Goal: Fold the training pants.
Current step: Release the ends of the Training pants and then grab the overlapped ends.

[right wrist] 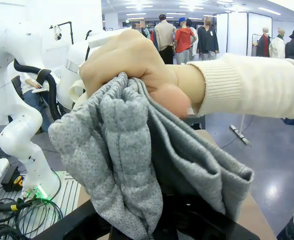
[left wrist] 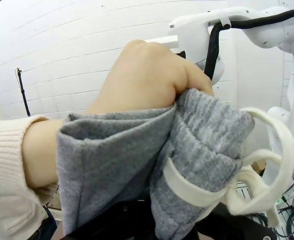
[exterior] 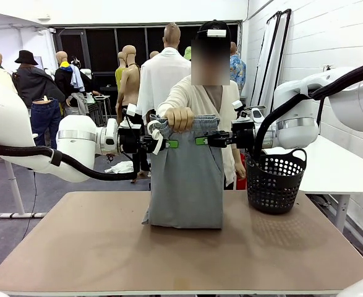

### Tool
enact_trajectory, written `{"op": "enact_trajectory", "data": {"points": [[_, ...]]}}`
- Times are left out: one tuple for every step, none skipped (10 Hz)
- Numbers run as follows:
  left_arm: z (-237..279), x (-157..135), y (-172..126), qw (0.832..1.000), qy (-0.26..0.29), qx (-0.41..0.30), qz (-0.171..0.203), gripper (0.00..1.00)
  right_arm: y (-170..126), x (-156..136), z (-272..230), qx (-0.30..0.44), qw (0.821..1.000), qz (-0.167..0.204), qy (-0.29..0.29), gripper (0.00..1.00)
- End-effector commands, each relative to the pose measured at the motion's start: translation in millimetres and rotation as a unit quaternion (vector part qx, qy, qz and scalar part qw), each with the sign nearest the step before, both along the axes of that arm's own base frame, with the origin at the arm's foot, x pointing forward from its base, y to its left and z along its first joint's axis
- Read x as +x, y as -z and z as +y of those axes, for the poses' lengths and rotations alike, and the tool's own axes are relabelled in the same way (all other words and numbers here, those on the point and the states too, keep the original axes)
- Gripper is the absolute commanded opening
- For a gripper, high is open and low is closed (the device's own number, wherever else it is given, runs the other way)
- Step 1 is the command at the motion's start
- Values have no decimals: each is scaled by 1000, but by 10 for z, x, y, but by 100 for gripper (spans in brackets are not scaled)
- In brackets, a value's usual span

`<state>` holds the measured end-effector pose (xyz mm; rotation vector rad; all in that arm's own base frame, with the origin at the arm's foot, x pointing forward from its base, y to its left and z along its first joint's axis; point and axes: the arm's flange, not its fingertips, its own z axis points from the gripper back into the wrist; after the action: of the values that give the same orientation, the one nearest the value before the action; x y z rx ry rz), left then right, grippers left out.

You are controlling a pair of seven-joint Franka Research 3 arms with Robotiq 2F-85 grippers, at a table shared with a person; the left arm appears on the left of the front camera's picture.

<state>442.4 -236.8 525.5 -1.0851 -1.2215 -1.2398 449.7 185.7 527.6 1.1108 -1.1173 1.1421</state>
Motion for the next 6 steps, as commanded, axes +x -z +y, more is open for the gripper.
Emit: {"op": "enact_trajectory", "data": {"points": [[7,-22,-16,1000,-7,-9,0,0,-20,-9,9,5,1000,-2,-1,0],[7,-22,-16,1000,-7,-9,0,0,-20,-9,9,5,1000,-2,-1,0],[0,0,0,1000,0,0,0,0,-20,-9,9,5,1000,-2,-1,0],[9,-21,-6,1000,5,0,2,0,0,0,0,0,1000,0,0,0],[6,-42,-9,1000,11,4,4,0,-6,-8,0,-2,1000,3,-1,0],[6,-42,-9,1000,13,6,6,8,-7,-8,3,-2,1000,7,-4,9]]}}
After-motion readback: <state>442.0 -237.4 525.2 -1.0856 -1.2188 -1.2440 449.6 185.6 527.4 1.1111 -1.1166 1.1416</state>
